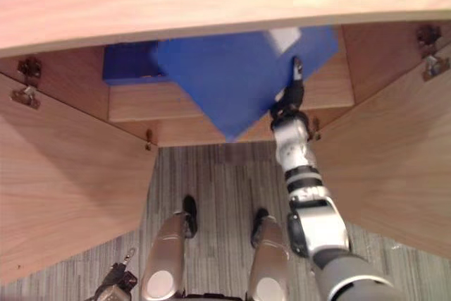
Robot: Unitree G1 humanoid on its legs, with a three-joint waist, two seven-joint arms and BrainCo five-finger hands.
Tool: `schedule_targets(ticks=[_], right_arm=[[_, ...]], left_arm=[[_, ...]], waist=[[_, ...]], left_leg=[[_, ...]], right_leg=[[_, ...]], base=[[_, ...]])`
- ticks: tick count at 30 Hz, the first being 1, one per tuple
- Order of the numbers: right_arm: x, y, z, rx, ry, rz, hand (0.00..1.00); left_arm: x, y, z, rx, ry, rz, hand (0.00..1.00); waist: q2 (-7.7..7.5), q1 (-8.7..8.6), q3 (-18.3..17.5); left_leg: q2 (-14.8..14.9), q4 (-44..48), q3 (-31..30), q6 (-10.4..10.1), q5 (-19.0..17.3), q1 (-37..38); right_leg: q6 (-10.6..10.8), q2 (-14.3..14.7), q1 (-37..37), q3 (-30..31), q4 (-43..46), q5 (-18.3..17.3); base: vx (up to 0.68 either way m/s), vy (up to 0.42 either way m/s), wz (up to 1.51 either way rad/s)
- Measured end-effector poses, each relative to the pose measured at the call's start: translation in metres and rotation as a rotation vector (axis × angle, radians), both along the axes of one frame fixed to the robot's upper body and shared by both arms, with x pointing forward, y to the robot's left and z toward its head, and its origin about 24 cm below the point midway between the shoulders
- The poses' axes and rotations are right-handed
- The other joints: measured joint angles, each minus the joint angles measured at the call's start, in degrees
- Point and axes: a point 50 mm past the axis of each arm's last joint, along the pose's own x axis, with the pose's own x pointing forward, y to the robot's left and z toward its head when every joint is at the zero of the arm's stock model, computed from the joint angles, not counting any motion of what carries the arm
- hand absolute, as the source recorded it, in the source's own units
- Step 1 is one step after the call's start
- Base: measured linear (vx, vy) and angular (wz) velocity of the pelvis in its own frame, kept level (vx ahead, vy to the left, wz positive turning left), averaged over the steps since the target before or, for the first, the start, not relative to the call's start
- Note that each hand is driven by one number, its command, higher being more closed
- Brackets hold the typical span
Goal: Walk over to the cabinet, pick up the folder, carry it to the office cabinet, place the folder inside the office cabinet, then close the office cabinet door
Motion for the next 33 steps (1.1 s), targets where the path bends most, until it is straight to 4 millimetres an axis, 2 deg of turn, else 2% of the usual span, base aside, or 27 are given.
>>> schedule_targets(ticks=[1, 2, 4, 7, 10, 11, 15, 20, 22, 25, 30, 33], right_arm=[[0.004, -0.003, 0.021, 0.086, -0.046, -0.008, 1.00], [0.005, -0.004, 0.030, 0.120, -0.066, -0.014, 1.00], [0.010, -0.011, 0.063, 0.207, -0.115, -0.043, 1.00], [0.011, -0.021, 0.086, 0.238, -0.126, -0.084, 1.00], [0.010, -0.022, 0.122, 0.211, -0.167, -0.092, 1.00], [0.008, -0.021, 0.143, 0.201, -0.194, -0.093, 1.00], [0.006, -0.013, 0.166, 0.212, -0.177, -0.109, 1.00], [0.005, -0.008, 0.180, 0.214, -0.136, -0.147, 1.00], [0.004, -0.016, 0.179, 0.246, -0.115, -0.189, 1.00], [0.003, -0.027, 0.175, 0.328, -0.098, -0.227, 1.00], [0.002, -0.056, 0.146, 0.439, -0.062, -0.347, 1.00], [-0.004, -0.066, 0.152, 0.529, -0.112, -0.355, 1.00]], left_arm=[[-0.002, -0.001, -0.001, -0.021, -0.011, 0.044, 0.00], [-0.002, -0.002, -0.001, -0.028, -0.014, 0.053, 0.00], [-0.002, -0.009, -0.003, -0.059, -0.019, 0.081, 0.00], [-0.002, -0.012, -0.003, -0.082, -0.032, 0.104, 0.00], [0.003, -0.011, 0.000, -0.074, -0.055, 0.099, 0.00], [0.006, -0.010, 0.003, -0.068, -0.068, 0.096, 0.00], [0.013, -0.014, 0.005, -0.061, -0.070, 0.060, 0.00], [0.026, -0.029, 0.006, -0.091, -0.075, 0.038, 0.00], [0.034, -0.034, 0.008, -0.101, -0.087, 0.037, 0.00], [0.044, -0.038, 0.011, -0.106, -0.099, 0.031, 0.00], [0.051, -0.041, 0.012, -0.107, -0.086, 0.039, 0.00], [0.055, -0.043, 0.012, -0.113, -0.088, 0.038, 0.00]], waist=[[0.48, 0.14, 0.5], [0.76, 0.20, 0.6], [2.02, 0.63, 1.4], [2.36, 1.13, 1.7], [2.89, 1.34, 2.0], [3.44, 1.49, 2.3], [4.13, 1.68, 2.6], [4.73, 2.16, 2.9], [4.92, 2.14, 3.0], [4.92, 2.18, 3.0], [4.93, 2.08, 3.0], [4.93, 2.03, 3.0]], left_leg=[[-0.4, 0.5, -0.4, -0.2, 0.1, -1.5], [-0.6, 0.7, -0.6, -0.2, 0.2, -2.1], [-1.1, 0.6, -1.0, -0.2, 0.4, -3.5], [-2.1, -0.6, -1.4, -0.2, 1.0, -3.8], [-2.7, -0.9, -1.5, -0.1, 1.6, -6.3], [-2.9, -0.4, -1.8, -0.1, 1.7, -7.9], [-4.3, 0.5, -2.7, 0.0, 1.9, -10.6], [-4.9, 3.5, -3.3, 0.0, 1.9, -15.6], [-6.8, 5.3, -3.9, 0.0, 1.9, -17.9], [-8.1, 5.9, -4.3, -0.4, 2.9, -21.0], [-8.5, 6.3, -4.9, -0.8, 4.3, -25.1], [-8.5, 6.7, -5.2, -0.8, 4.3, -25.7]], right_leg=[[-0.2, -0.7, -1.5, -0.4, 1.4, -0.5], [-0.2, -1.1, -2.0, -0.7, 1.7, -0.6], [-0.4, -1.9, -3.3, -1.6, 2.6, -0.9], [-0.5, -3.3, -3.8, -3.0, 3.5, -1.2], [-0.6, -4.3, -6.4, -3.7, 4.8, -1.2], [-0.7, -4.8, -7.7, -4.1, 5.7, -1.3], [-1.3, -6.7, -10.8, -4.2, 9.7, -2.3], [-2.0, -8.1, -15.7, -4.1, 14.5, -3.4], [-1.0, -10.0, -17.9, -3.7, 17.7, -5.9], [-0.9, -11.2, -21.0, -3.1, 19.3, -8.8], [-0.8, -11.2, -25.1, -2.9, 20.8, -9.2], [-0.8, -11.2, -25.6, -2.8, 21.2, -9.2]], base=[[0.03, -0.017, 0.22], [0.05, -0.003, 0.22], [0.07, 0.026, 0.20], [0.08, 0.011, 0.20], [0.06, -0.010, 0.21], [0.04, -0.019, 0.24], [0.04, -0.045, 0.28], [0.01, -0.074, 0.24], [-0.04, -0.101, 0.45], [-0.05, -0.104, 0.33], [-0.03, -0.055, 0.11], [0.00, -0.007, 0.02]])
